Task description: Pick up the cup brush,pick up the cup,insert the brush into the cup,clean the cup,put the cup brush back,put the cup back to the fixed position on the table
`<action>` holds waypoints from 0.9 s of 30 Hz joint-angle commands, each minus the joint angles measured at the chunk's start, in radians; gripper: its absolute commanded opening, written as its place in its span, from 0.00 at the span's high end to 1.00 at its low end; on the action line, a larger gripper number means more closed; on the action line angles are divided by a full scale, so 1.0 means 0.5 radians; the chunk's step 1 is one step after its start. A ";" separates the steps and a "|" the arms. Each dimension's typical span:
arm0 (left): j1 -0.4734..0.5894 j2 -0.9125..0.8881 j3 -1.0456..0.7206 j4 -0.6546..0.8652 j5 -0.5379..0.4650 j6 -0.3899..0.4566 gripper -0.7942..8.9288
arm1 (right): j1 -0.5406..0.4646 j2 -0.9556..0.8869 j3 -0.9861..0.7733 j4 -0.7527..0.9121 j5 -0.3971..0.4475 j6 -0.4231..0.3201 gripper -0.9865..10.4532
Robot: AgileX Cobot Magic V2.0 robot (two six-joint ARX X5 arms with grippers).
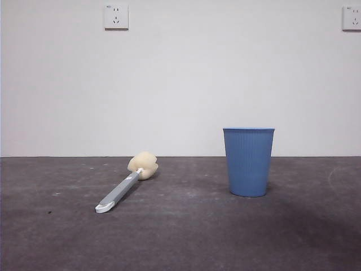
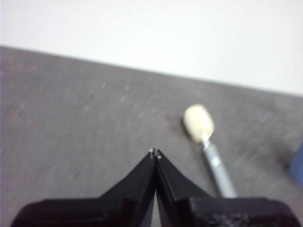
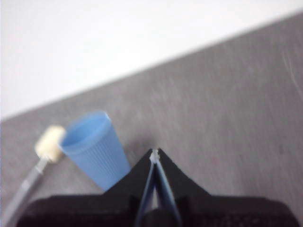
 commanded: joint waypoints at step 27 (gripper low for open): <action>0.003 1.009 1.435 -1.495 0.947 0.639 0.92 | 0.085 1.246 1.612 -1.732 -0.891 -0.891 0.91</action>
